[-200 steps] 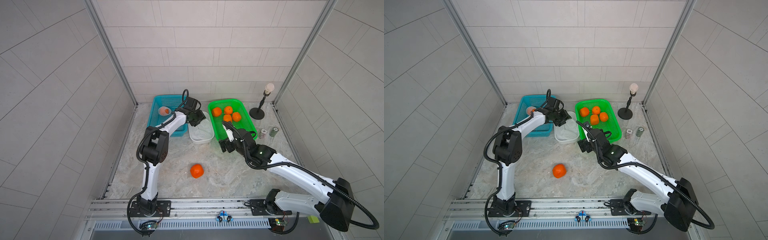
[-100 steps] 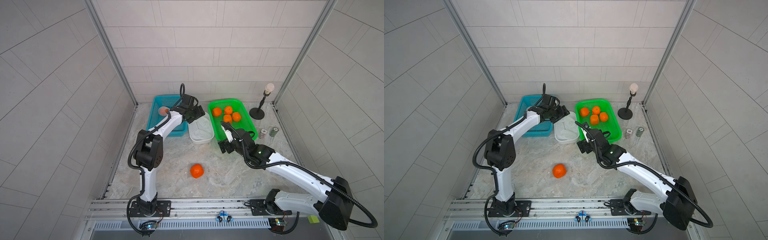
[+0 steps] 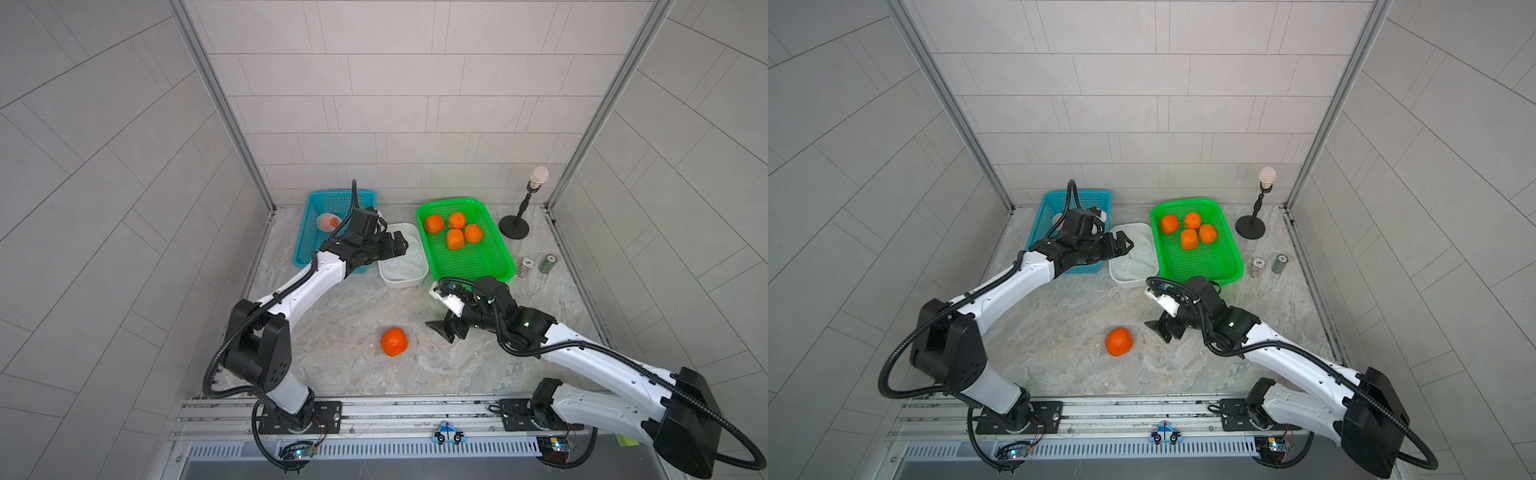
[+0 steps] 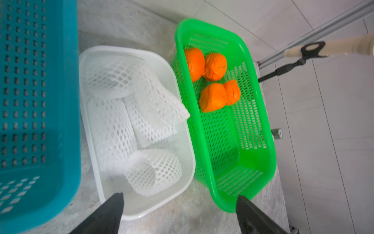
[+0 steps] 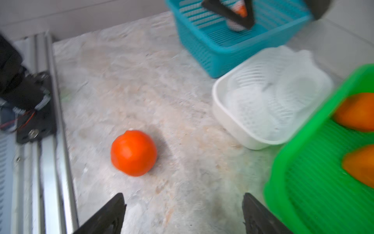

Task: Remove foam nets from oranges
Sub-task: Place the foam net into the storage box, then pick up the orange from the center of the board.

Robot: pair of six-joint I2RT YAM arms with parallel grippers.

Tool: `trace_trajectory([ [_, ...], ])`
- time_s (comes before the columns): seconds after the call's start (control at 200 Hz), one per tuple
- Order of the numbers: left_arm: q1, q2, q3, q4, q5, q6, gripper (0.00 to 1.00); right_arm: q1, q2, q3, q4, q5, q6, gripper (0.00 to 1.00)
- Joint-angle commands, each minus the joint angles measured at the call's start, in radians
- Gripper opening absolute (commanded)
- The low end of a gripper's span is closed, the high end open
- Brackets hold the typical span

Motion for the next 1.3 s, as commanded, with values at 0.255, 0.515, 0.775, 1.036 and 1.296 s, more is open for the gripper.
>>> trace_trajectory([
  [0.255, -0.014, -0.320, -0.310, -0.077, -0.001, 0.078, 1.00, 0.158, 0.155, -0.078, 0.138, -0.198, -0.451, 1.00],
  [0.515, -0.013, -0.526, -0.465, -0.185, -0.104, 0.077, 1.00, 0.161, 0.342, 0.036, 0.158, -0.205, -0.495, 1.00],
  [0.775, -0.011, -0.606, -0.534, -0.262, -0.207, 0.017, 1.00, 0.156, 0.436, 0.126, 0.138, -0.178, -0.523, 1.00],
  [1.036, -0.012, -0.569, -0.529, -0.349, -0.235, -0.017, 1.00, 0.157, 0.575, 0.234, 0.136, -0.234, -0.518, 1.00],
  [1.296, -0.012, -0.621, -0.575, -0.321, -0.260, -0.073, 1.00, 0.158, 0.682, 0.295, 0.130, -0.244, -0.492, 0.95],
])
